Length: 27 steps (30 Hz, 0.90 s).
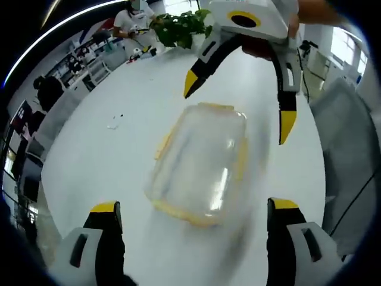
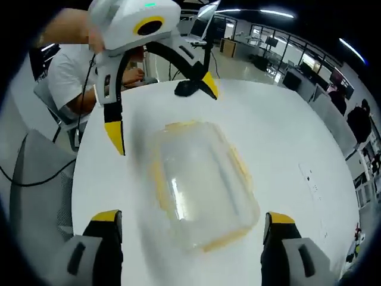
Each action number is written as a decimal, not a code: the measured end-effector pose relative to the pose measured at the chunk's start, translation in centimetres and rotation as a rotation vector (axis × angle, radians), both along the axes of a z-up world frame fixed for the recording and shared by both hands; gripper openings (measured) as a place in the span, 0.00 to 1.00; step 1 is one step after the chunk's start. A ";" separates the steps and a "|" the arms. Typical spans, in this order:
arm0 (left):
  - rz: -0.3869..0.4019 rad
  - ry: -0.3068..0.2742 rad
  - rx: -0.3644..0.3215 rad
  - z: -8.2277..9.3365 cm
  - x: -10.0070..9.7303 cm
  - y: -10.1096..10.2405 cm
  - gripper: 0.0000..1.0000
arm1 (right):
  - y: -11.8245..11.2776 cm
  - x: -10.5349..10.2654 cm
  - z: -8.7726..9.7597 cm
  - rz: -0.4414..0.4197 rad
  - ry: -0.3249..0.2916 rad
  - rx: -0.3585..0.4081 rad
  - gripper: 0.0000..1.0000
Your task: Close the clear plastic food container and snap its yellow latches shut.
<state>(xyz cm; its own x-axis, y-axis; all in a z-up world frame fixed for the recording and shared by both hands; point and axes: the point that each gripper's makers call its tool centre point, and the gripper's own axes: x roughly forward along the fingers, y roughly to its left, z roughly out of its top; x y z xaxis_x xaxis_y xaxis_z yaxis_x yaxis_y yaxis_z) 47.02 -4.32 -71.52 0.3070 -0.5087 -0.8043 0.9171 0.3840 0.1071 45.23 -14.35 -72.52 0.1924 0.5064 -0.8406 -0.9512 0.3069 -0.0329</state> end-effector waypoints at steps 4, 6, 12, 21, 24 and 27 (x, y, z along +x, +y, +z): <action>0.031 -0.003 -0.036 0.2 -1.0 -0.2 0.99 | -0.4 -0.7 0.5 -0.040 -0.002 0.021 0.99; 0.040 -0.006 -0.051 0.4 -1.7 -0.2 0.99 | -0.7 -0.9 0.9 -0.058 -0.013 0.030 0.99; 0.099 -0.014 -0.098 1.5 -3.0 -0.1 0.99 | -1.7 -2.0 1.6 -0.123 -0.001 0.088 0.99; 0.163 -0.044 -0.126 2.5 -5.4 0.5 0.99 | -3.1 -4.5 3.1 -0.208 -0.033 0.177 0.99; 0.172 -0.052 -0.140 3.0 -6.4 0.3 0.99 | -3.5 -5.3 3.4 -0.215 -0.048 0.191 0.99; 0.187 -0.058 -0.163 3.6 -7.6 0.0 0.99 | -4.1 -6.3 3.9 -0.248 -0.063 0.232 0.99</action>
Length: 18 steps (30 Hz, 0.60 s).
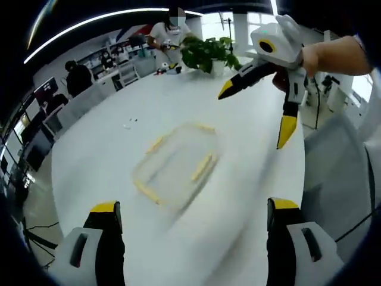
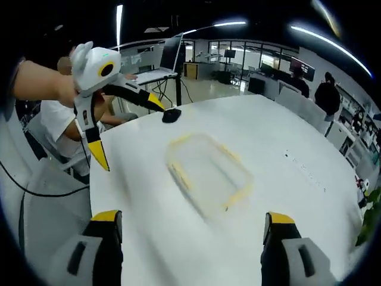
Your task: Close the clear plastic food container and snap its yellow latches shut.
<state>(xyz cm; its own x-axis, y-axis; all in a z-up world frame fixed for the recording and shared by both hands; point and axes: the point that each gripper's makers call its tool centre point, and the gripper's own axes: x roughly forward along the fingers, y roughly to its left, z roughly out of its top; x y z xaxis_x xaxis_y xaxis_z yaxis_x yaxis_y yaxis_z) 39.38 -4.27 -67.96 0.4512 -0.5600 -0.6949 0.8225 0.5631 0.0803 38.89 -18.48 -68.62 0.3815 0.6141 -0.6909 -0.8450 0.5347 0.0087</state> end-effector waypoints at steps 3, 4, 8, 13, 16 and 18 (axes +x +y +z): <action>0.052 -0.005 -0.043 0.4 -0.9 0.0 0.99 | -0.8 -1.3 0.2 -0.043 0.008 0.036 0.99; 0.063 -0.006 -0.046 0.3 -1.5 0.1 0.99 | -1.1 -1.7 0.2 -0.047 0.009 0.039 0.99; 0.084 0.001 -0.048 -0.3 -3.7 0.5 0.99 | -2.2 -3.5 0.2 -0.066 -0.003 0.050 0.99; 0.145 0.013 -0.103 -0.1 -5.6 1.1 0.99 | -3.7 -5.2 0.2 -0.089 0.001 0.072 0.99; 0.176 0.024 -0.114 -0.3 -6.9 1.8 0.99 | -4.7 -6.2 0.3 -0.113 0.001 0.092 0.99; 0.217 0.027 -0.138 -0.2 -7.5 2.3 0.99 | -5.5 -6.7 0.5 -0.137 -0.019 0.092 0.99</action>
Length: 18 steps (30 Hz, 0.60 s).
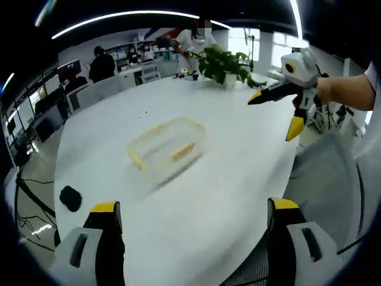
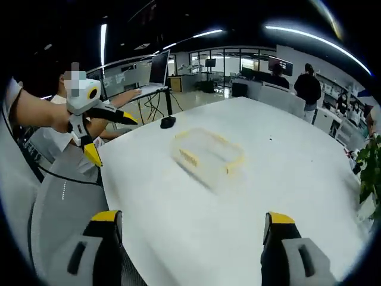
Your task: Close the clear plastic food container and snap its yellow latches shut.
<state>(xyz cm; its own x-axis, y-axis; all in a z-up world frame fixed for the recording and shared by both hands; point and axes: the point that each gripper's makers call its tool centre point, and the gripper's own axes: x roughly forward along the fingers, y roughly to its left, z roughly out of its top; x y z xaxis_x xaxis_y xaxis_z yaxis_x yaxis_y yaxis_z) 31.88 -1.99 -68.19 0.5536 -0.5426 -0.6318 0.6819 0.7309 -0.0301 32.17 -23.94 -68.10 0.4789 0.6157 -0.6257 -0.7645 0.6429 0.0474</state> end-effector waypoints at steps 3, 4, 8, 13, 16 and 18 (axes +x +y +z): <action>0.041 0.007 -0.021 0.0 -1.1 0.7 0.99 | -0.9 -0.9 0.6 -0.039 -0.013 0.024 0.99; 0.040 0.006 -0.016 -0.1 -1.4 0.8 0.99 | -1.1 -1.4 0.9 -0.049 -0.010 0.041 0.99; 0.040 -0.004 0.001 0.0 -3.2 1.2 0.99 | -1.5 -3.1 1.1 -0.062 -0.014 0.055 0.99; 0.037 -0.017 0.013 -0.1 -5.3 1.5 0.99 | -1.8 -4.9 1.5 -0.073 -0.028 0.068 0.99; 0.048 -0.017 0.005 0.0 -6.2 1.6 0.99 | -2.0 -5.8 1.6 -0.086 -0.030 0.076 0.99; 0.063 -0.016 -0.006 0.1 -6.4 1.7 0.99 | -2.1 -6.2 1.6 -0.089 -0.035 0.076 0.99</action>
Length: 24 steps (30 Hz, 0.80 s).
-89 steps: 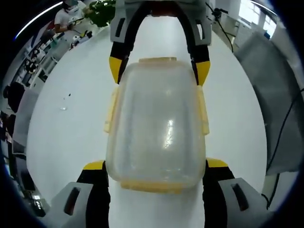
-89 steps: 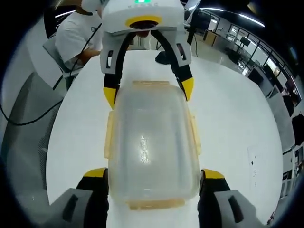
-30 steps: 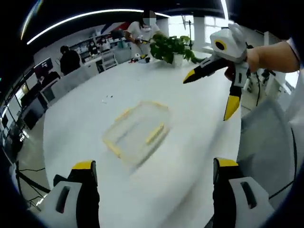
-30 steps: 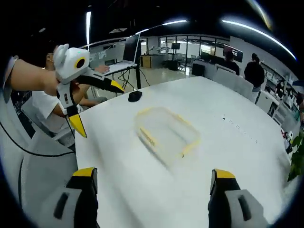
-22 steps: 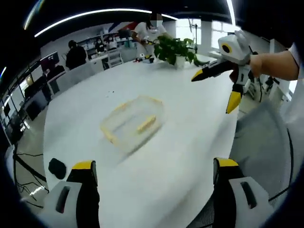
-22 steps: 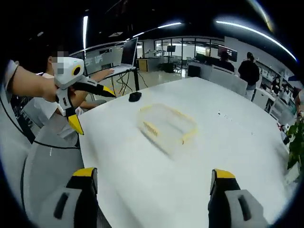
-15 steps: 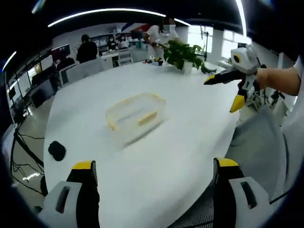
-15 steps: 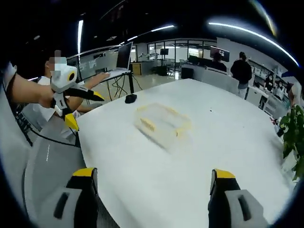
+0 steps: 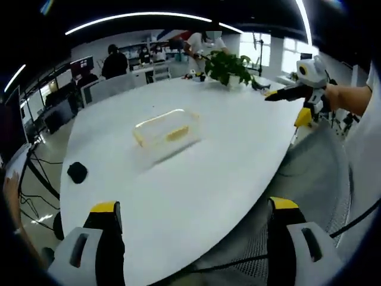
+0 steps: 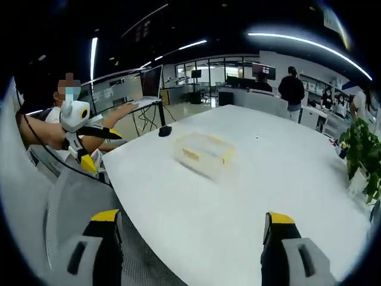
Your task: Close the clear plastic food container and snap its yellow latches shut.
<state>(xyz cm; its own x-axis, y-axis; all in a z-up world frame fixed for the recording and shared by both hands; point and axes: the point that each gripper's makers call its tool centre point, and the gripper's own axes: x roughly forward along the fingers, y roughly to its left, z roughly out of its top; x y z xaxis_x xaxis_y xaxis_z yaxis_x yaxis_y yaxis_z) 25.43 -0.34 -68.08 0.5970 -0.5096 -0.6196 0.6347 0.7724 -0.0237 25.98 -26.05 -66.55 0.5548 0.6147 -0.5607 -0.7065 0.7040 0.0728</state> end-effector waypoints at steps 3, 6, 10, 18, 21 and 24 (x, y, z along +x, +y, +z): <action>0.029 0.001 -0.024 0.0 -0.2 -0.2 0.99 | -0.2 -0.4 -0.2 -0.017 0.002 0.013 0.99; 0.034 0.000 -0.016 -0.3 -0.1 0.0 0.99 | -0.4 -0.6 -0.2 -0.028 0.011 0.024 0.99; 0.042 0.010 -0.028 -0.4 -0.1 0.1 0.99 | -0.6 -0.6 0.0 -0.050 0.016 0.050 0.99; 0.053 0.013 -0.021 -0.6 -0.6 0.8 0.99 | -0.5 -1.0 0.0 -0.059 0.016 0.065 0.99; 0.057 0.006 -0.023 -0.5 -0.7 1.0 0.99 | -0.4 -1.0 -0.2 -0.059 0.018 0.060 0.99; 0.055 0.014 -0.017 -0.7 -0.8 1.3 0.99 | -0.4 -1.1 -0.1 -0.058 0.016 0.060 0.99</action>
